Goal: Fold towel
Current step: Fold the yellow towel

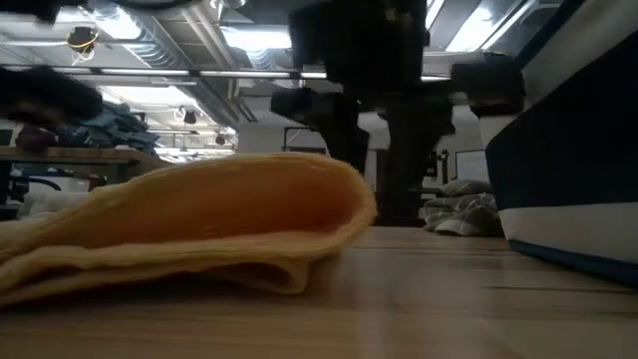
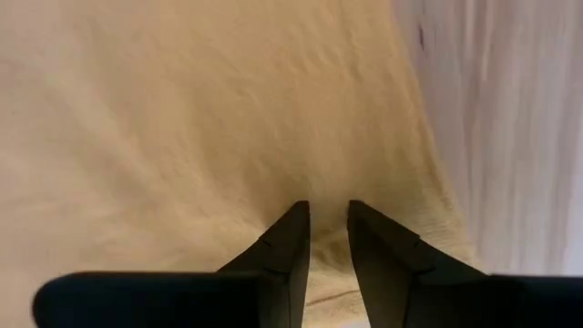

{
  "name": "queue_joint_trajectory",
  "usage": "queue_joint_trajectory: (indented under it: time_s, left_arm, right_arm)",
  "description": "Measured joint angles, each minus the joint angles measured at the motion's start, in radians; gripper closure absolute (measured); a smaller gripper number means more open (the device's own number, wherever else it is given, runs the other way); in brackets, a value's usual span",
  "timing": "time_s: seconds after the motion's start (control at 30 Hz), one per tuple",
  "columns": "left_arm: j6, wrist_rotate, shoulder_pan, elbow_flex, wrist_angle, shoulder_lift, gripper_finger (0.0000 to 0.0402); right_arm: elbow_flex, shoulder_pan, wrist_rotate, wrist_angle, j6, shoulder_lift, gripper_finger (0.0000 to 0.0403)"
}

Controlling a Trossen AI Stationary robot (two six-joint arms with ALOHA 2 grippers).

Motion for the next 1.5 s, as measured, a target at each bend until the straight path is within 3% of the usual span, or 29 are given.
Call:
queue_joint_trajectory:
  time_s: [0.2,0.57,1.0,1.2,1.3,1.5]
  left_arm:
    - [-0.008,-0.076,-0.007,0.021,-0.043,-0.071,0.0329]
    - [0.125,-0.011,-0.128,0.016,-0.132,-0.097,0.0329]
    - [-0.186,0.026,-0.139,0.016,-0.119,-0.097,0.0329]
    - [-0.174,0.068,-0.14,0.015,-0.129,-0.097,0.0328]
    - [-0.165,0.068,-0.139,0.015,-0.135,-0.096,0.031]
    - [-0.167,0.068,-0.139,0.014,-0.179,-0.089,0.0228]
  right_arm:
    - [0.08,0.03,-0.001,0.002,-0.012,-0.003,0.0253]
    - [0.097,0.141,0.07,-0.016,-0.143,0.003,0.0253]
    - [0.098,0.09,0.133,0.082,-0.026,0.004,0.0253]
    - [0.098,0.119,0.127,0.1,-0.026,0.004,0.0253]
    - [0.098,0.145,0.127,0.102,-0.026,0.005,0.0253]
    - [0.098,0.199,0.127,0.106,-0.026,0.005,0.0253]
